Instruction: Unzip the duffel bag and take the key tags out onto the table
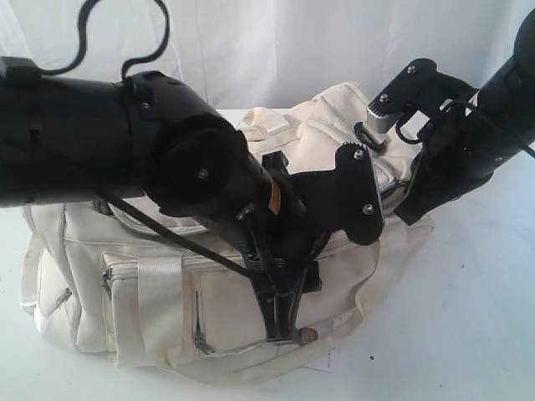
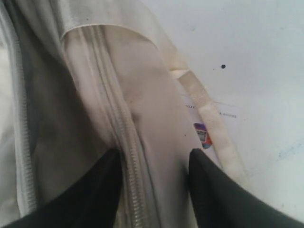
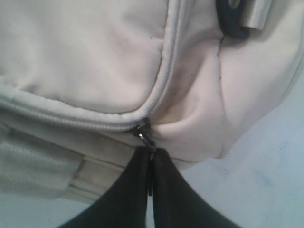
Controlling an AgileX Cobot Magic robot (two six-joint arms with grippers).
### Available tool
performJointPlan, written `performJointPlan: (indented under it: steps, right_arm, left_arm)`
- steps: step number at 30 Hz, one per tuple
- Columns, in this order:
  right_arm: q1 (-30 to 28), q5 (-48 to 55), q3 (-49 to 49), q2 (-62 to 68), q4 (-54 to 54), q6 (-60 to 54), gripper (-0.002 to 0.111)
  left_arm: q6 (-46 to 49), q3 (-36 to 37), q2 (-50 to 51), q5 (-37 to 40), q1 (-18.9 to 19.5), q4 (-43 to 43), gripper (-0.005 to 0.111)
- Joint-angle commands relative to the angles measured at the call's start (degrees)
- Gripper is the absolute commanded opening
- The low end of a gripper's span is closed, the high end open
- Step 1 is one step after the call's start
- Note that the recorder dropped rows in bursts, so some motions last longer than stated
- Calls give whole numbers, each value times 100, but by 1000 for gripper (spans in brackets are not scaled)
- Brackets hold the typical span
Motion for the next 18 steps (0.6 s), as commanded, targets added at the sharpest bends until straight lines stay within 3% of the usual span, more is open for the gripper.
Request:
performJointPlan:
  steps: [1, 2, 3, 4, 9, 18]
  right_arm:
    - [-3, -1, -149, -42, 26, 32, 0]
    - [-3, -1, -172, -42, 26, 32, 0]
    - [-3, -48, -174, -42, 26, 32, 0]
    - [-3, -102, -174, -42, 26, 32, 0]
    - [-175, -427, -195, 70, 12, 32, 0]
    - [-180, -942, -195, 94, 12, -277, 0]
  left_arm:
    - [-1458, -25, 197, 78, -40, 1332, 29]
    - [-1573, -25, 207, 111, -40, 1439, 21]
    - [-1615, -25, 207, 215, -40, 1457, 5]
    - [-1615, -25, 195, 298, -40, 1457, 0]
    - [-1334, -14, -18, 1234, -291, 1319, 0]
    - [-426, -3, -28, 1551, -562, 418, 0]
